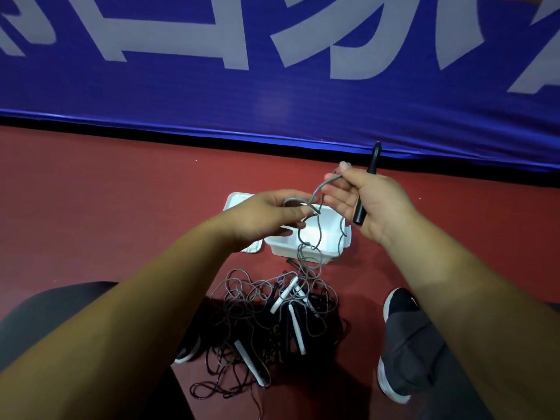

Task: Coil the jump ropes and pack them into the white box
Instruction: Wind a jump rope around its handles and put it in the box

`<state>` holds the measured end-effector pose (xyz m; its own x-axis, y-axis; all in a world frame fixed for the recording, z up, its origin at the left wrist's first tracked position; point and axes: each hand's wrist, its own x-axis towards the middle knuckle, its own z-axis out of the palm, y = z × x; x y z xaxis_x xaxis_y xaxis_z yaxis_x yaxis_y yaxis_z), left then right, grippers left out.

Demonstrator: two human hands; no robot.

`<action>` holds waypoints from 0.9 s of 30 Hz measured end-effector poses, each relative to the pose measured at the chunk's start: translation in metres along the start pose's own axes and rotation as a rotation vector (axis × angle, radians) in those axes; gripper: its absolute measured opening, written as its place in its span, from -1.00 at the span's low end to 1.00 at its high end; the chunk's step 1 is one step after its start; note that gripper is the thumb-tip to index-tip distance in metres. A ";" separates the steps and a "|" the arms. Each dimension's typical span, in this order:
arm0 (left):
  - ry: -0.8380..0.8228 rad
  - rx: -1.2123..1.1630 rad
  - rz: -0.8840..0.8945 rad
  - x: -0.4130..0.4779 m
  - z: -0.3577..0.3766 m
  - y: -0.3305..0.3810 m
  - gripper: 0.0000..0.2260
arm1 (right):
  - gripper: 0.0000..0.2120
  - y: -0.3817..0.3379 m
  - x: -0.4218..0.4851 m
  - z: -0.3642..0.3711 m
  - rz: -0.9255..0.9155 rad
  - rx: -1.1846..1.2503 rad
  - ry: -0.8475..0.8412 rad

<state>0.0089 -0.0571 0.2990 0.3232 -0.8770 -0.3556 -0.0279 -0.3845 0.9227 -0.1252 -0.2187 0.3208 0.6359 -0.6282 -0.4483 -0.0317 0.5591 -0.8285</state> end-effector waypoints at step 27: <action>0.041 0.061 -0.130 -0.003 -0.030 0.007 -0.17 | -0.87 0.001 0.018 -0.029 -0.050 0.071 0.329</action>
<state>0.0361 -0.0485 0.3111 0.3663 -0.8063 -0.4644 -0.0402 -0.5124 0.8578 -0.1358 -0.2449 0.3022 0.3521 -0.7900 -0.5020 0.0542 0.5526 -0.8317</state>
